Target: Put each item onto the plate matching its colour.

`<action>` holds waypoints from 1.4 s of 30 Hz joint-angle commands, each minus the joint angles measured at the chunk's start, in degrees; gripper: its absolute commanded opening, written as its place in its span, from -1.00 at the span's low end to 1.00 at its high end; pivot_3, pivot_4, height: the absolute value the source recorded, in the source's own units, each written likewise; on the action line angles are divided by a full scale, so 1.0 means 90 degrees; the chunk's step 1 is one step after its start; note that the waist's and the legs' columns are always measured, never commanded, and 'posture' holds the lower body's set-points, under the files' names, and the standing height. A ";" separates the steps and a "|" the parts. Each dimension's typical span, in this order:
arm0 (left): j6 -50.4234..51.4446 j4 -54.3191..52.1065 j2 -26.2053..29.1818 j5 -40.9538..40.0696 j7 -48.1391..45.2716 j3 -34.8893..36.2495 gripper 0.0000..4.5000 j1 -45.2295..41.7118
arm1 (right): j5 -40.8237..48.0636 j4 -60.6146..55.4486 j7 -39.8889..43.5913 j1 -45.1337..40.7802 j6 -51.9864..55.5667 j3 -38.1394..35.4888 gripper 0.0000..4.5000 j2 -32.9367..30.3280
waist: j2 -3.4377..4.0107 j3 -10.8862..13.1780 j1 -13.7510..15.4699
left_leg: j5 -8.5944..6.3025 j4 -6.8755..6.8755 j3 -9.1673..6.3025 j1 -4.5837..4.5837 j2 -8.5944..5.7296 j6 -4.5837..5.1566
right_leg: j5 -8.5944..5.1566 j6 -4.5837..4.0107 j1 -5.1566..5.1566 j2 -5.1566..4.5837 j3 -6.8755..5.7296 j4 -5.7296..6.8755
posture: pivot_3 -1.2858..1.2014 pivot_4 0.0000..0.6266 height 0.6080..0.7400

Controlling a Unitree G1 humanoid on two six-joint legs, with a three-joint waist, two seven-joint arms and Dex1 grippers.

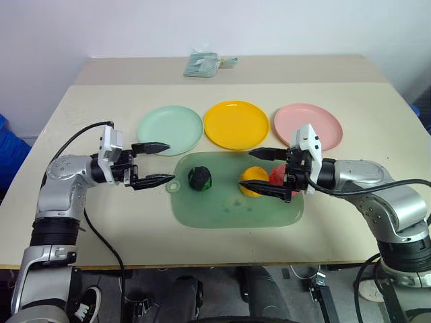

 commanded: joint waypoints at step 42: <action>-0.2749 0.1557 -0.1427 0.1537 0.1024 -0.0802 -0.01 -0.0305 | -0.0881 -0.0118 0.0087 -0.0383 -0.0691 0.0330 1.00 -0.0298 | -0.0002 0.0000 0.0013 | -0.0001 0.0003 0.0004 0.0004 -0.0001 0.0003 | 0.0000 0.0000 0.0004 -0.0001 0.0003 -0.0003 | 0.03 -0.52 1.00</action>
